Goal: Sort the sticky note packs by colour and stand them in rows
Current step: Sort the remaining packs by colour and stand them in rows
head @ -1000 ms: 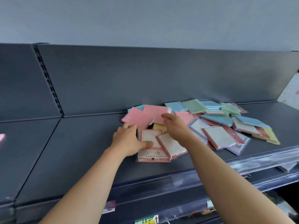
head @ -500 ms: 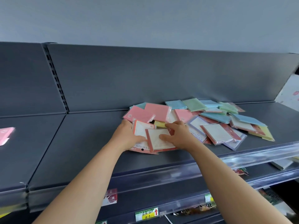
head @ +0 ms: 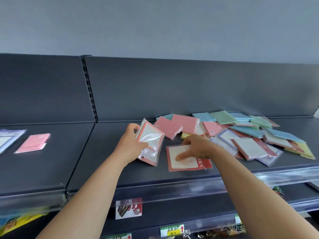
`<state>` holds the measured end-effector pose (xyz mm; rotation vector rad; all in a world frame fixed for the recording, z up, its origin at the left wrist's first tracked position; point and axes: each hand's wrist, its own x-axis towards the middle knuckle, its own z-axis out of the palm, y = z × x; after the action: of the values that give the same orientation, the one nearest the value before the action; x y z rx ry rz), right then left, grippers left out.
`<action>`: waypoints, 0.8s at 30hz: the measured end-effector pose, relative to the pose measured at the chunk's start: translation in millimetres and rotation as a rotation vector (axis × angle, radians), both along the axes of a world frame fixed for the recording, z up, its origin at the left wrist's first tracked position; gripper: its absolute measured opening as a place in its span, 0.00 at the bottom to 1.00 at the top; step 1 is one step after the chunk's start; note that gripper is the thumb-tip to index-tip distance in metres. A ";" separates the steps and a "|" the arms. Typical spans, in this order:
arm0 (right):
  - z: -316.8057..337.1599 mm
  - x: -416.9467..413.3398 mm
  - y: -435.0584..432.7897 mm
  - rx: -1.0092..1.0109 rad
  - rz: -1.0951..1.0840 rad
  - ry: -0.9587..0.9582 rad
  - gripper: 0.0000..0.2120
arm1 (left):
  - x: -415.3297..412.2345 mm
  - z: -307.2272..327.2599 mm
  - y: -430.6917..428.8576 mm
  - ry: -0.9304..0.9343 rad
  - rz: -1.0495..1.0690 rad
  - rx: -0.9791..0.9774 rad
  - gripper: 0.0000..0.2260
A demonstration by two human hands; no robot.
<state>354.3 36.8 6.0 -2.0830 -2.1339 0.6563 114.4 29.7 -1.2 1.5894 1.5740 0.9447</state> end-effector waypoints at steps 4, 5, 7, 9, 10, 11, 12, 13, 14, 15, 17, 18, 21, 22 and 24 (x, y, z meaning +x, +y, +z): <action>5.6 -27.1 -0.2 0.124 -0.094 0.155 0.25 | -29.4 4.7 -7.5 -0.050 0.020 0.024 0.21; 6.8 -35.2 0.5 0.168 -0.119 0.191 0.22 | -37.4 5.1 -9.5 -0.059 0.029 0.026 0.21; 10.7 -53.5 0.1 0.242 -0.146 0.259 0.15 | -54.1 6.5 -14.0 -0.066 0.054 0.037 0.21; 16.9 -74.5 -1.5 0.277 -0.143 0.318 0.10 | -72.0 9.1 -18.7 -0.069 0.086 0.052 0.21; 19.6 -85.8 -2.0 0.296 -0.144 0.355 0.07 | -81.6 11.1 -21.1 -0.071 0.105 0.062 0.21; 22.3 -97.1 -2.9 0.319 -0.149 0.391 0.05 | -91.6 13.2 -23.4 -0.073 0.127 0.074 0.21; 24.7 -108.7 -3.6 0.341 -0.160 0.422 0.04 | -101.8 15.5 -25.9 -0.075 0.148 0.083 0.21; 26.7 -120.5 -4.3 0.364 -0.173 0.448 0.04 | -112.5 17.5 -28.4 -0.082 0.167 0.091 0.21; 28.4 -132.3 -4.9 0.383 -0.186 0.479 0.05 | -123.2 19.1 -30.9 -0.092 0.182 0.097 0.21; 29.8 -144.1 -5.5 0.395 -0.193 0.519 0.06 | -134.0 20.1 -33.3 -0.101 0.195 0.104 0.21; 30.8 -167.6 -7.1 0.412 -0.202 0.594 0.10 | -154.5 21.7 -38.8 -0.108 0.225 0.117 0.21; 30.9 -179.2 -8.1 0.414 -0.201 0.621 0.11 | -164.1 22.3 -41.6 -0.109 0.239 0.121 0.20; 27.1 -211.2 -10.1 0.391 -0.193 0.692 0.13 | -191.7 22.8 -49.2 -0.144 0.288 0.135 0.19; 25.3 -221.3 -10.1 0.384 -0.195 0.713 0.14 | -200.6 23.2 -52.3 -0.157 0.305 0.142 0.19; 22.7 -239.8 -10.1 0.373 -0.194 0.743 0.14 | -217.1 24.2 -58.7 -0.161 0.343 0.155 0.19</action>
<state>114.5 26.7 28.7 -1.4947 -1.4794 0.7728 -102.8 -28.9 22.9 1.3262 1.7237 1.3718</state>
